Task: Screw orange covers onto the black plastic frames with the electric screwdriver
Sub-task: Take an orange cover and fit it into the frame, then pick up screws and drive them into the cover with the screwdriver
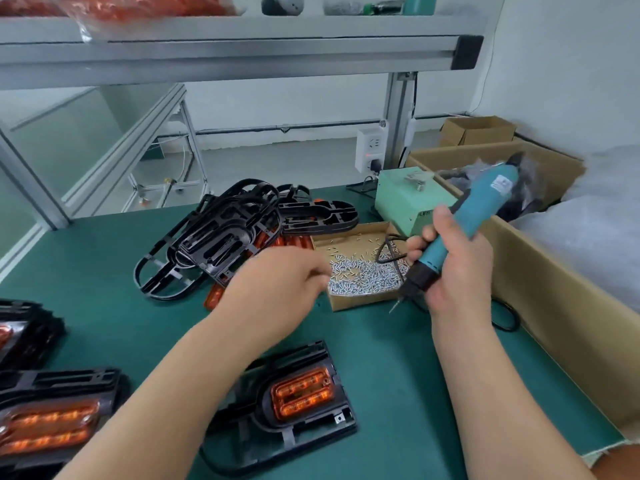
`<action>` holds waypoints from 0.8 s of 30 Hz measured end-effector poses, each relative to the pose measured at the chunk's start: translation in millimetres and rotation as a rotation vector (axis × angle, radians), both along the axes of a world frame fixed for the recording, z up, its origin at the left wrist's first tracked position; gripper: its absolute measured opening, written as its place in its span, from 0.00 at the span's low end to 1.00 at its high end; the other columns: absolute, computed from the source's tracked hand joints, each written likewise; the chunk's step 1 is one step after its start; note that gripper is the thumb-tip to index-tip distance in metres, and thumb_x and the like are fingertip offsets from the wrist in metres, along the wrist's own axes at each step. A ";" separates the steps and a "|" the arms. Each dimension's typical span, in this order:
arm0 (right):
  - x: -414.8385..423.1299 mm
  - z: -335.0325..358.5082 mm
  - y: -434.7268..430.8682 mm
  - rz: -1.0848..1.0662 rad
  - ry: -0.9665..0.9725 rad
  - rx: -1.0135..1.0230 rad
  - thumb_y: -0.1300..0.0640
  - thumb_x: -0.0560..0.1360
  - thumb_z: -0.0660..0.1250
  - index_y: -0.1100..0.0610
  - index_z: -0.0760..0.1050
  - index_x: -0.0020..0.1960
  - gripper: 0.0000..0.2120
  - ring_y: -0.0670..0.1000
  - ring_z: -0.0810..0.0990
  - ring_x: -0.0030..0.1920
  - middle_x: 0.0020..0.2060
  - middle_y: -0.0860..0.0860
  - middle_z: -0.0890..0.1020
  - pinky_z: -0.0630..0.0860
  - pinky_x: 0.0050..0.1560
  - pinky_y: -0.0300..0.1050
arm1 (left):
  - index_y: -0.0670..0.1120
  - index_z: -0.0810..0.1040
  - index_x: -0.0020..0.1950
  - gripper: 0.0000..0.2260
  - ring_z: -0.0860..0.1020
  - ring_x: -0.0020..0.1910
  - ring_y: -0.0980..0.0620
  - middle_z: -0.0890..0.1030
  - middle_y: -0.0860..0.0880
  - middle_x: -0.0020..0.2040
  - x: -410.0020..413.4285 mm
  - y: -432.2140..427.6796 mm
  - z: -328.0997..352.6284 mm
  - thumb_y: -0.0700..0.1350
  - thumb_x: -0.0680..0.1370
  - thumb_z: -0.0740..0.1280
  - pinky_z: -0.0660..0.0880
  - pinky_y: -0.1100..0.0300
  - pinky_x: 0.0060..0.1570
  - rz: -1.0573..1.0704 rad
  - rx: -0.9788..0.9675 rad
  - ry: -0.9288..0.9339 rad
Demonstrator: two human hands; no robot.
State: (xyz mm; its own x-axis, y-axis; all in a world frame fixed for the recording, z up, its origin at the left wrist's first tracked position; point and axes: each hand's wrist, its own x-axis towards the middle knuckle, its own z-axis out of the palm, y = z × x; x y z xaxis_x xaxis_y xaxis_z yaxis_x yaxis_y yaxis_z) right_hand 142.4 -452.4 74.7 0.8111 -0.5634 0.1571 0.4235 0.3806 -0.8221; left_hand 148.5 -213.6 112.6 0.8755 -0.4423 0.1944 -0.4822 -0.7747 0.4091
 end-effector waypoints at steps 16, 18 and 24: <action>-3.8 1.9 -0.7 -0.083 -0.075 -0.066 0.53 0.81 0.73 0.56 0.74 0.49 0.10 0.53 0.81 0.32 0.36 0.51 0.77 0.77 0.33 0.45 | 0.55 0.83 0.47 0.02 0.76 0.48 0.51 0.80 0.55 0.46 63.3 -70.2 -26.3 0.48 0.78 0.74 0.72 0.55 0.46 -0.134 0.327 0.061; -4.3 2.3 -0.5 -0.078 -0.070 -0.058 0.53 0.81 0.73 0.56 0.74 0.48 0.10 0.53 0.81 0.32 0.35 0.50 0.77 0.77 0.33 0.45 | 0.55 0.84 0.48 0.01 0.78 0.49 0.52 0.80 0.57 0.46 63.8 -66.8 -29.6 0.50 0.79 0.74 0.73 0.55 0.46 -0.128 0.239 0.088; -5.7 3.8 -0.3 -0.056 -0.065 -0.039 0.52 0.81 0.74 0.55 0.75 0.50 0.10 0.52 0.81 0.32 0.35 0.50 0.78 0.77 0.33 0.44 | 0.53 0.86 0.55 0.05 0.81 0.52 0.51 0.85 0.53 0.50 62.7 -61.4 -36.5 0.50 0.81 0.72 0.76 0.55 0.49 -0.123 0.139 0.094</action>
